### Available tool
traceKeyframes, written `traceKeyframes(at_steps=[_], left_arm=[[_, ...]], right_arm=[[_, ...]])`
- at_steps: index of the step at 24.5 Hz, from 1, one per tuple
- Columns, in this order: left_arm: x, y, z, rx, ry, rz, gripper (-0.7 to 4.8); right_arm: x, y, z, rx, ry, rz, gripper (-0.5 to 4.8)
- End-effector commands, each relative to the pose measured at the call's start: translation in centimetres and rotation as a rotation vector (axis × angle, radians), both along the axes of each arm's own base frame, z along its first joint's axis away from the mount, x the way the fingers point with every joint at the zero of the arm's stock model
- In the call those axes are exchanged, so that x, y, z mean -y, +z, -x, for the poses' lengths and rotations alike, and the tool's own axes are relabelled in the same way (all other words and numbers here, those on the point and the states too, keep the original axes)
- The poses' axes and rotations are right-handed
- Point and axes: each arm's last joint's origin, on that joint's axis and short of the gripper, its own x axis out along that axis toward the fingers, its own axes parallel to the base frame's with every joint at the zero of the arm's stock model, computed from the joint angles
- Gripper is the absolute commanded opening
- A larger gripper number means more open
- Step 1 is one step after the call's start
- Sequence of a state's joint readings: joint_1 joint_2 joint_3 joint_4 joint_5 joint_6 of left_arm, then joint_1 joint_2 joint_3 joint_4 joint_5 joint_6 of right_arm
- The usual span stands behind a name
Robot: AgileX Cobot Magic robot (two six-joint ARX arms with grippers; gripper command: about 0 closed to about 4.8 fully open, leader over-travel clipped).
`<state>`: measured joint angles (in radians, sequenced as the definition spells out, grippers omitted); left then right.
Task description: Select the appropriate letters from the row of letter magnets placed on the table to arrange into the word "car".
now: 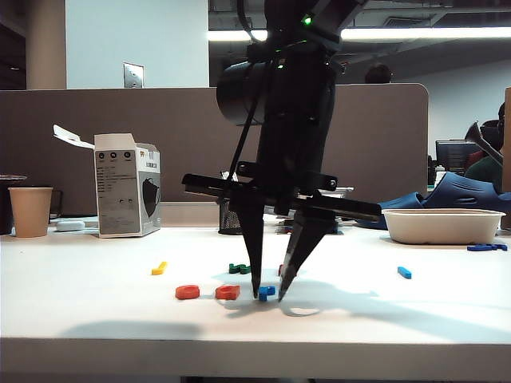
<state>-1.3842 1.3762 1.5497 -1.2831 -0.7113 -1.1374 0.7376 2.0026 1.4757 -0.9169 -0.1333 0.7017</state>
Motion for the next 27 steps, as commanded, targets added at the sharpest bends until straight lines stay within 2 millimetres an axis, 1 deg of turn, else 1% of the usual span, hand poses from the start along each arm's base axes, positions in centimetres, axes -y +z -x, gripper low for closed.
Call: traceKeyframes(at_steps=[1, 9, 12, 14, 15, 19, 20, 21, 22, 27], left_arm=[[-0.1, 0.2, 0.0, 0.01, 0.003, 0.001, -0.05], [-0.1, 0.2, 0.0, 0.011, 0.003, 0.001, -0.05], [-0.1, 0.2, 0.0, 0.01, 0.003, 0.002, -0.05], [-0.1, 0.2, 0.0, 0.01, 0.003, 0.002, -0.05], [-0.1, 0.2, 0.0, 0.01, 0.003, 0.002, -0.05], [-0.1, 0.2, 0.0, 0.01, 0.003, 0.001, -0.05], [-0.1, 0.2, 0.0, 0.01, 0.003, 0.001, -0.05], [-0.1, 0.2, 0.0, 0.01, 0.003, 0.002, -0.05], [-0.1, 0.2, 0.0, 0.01, 0.003, 0.002, -0.05], [-0.1, 0.2, 0.0, 0.01, 0.003, 0.002, -0.05]], right_arm=[[0.1, 1.0, 0.1, 0.015, 0.004, -0.013, 1.04], [0.2, 2.1, 0.4, 0.033, 0.007, -0.047, 1.04], [0.3, 2.9, 0.5, 0.048, 0.011, -0.072, 1.04], [0.7, 4.2, 0.5, 0.092, 0.018, -0.098, 1.04], [1.2, 5.1, 0.4, 0.119, 0.008, -0.113, 1.04], [3.0, 7.7, 0.1, 0.214, 0.009, -0.12, 1.0], [4.0, 8.8, 0.1, 0.254, 0.02, -0.131, 0.47], [4.7, 9.6, 0.0, 0.279, 0.028, -0.14, 0.04], [5.2, 10.2, 0.0, 0.303, 0.037, -0.143, -0.08], [8.2, 13.8, 0.5, 0.454, 0.059, -0.135, -0.08]])
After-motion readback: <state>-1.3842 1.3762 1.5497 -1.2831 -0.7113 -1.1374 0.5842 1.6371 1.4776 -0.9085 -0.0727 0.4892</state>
